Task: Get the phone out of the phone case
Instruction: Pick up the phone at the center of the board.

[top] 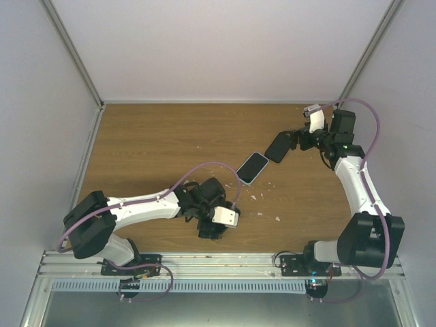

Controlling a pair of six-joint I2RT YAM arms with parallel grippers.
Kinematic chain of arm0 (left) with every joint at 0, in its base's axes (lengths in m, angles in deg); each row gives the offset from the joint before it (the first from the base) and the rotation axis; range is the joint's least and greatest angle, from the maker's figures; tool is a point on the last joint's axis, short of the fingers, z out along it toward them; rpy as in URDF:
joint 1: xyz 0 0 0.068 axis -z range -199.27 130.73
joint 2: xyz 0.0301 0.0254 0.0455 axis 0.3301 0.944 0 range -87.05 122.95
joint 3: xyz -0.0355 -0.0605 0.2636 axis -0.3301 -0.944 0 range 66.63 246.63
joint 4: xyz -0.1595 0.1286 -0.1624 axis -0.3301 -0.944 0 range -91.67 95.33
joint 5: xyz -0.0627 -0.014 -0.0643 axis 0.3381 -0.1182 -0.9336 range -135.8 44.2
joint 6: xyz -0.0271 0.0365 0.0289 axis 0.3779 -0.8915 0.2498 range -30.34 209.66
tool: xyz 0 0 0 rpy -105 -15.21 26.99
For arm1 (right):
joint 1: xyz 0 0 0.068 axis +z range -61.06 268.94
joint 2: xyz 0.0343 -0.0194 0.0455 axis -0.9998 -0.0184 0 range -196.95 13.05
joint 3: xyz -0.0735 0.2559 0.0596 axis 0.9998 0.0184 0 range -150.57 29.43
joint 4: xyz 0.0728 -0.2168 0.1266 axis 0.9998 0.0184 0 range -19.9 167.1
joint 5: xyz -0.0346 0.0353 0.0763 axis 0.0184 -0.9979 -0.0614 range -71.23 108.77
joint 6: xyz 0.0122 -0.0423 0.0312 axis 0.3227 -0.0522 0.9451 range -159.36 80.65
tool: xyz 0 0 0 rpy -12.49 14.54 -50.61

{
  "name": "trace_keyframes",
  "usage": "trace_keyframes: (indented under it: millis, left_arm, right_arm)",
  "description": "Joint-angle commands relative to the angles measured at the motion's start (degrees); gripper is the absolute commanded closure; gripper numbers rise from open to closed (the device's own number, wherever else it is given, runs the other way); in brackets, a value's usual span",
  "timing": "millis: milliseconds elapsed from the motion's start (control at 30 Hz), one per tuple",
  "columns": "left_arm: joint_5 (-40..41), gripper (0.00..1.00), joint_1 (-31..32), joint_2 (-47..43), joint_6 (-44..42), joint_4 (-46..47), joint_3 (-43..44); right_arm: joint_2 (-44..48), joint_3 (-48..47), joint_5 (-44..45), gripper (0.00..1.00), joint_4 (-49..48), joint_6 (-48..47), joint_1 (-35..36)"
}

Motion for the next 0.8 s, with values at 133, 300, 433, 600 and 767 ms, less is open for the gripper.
trace_keyframes:
  millis: [133,300,433,600,767]
  left_arm:
    - [1.79,0.01,5.56,2.0,-9.96,5.24,-2.22]
    - [4.72,0.01,6.68,3.88,-11.89,6.94,-2.43]
    - [10.25,0.01,7.22,4.18,-13.47,9.7,-3.67]
    - [18.64,0.01,7.29,3.0,-16.38,13.59,-6.84]
    - [22.65,0.01,6.75,0.61,-17.39,15.02,-8.77]
  right_arm:
    - [-0.98,-1.65,-2.64,0.0,0.79,1.07,-0.5]
    - [-0.53,-0.88,-2.63,0.01,0.57,0.88,-0.46]
    - [-0.38,-0.78,-2.72,0.0,0.59,0.95,-0.5]
    - [-0.29,-0.72,-3.45,0.01,0.4,1.12,-0.5]
    - [-0.39,-0.57,-4.17,0.0,0.33,0.9,-0.5]
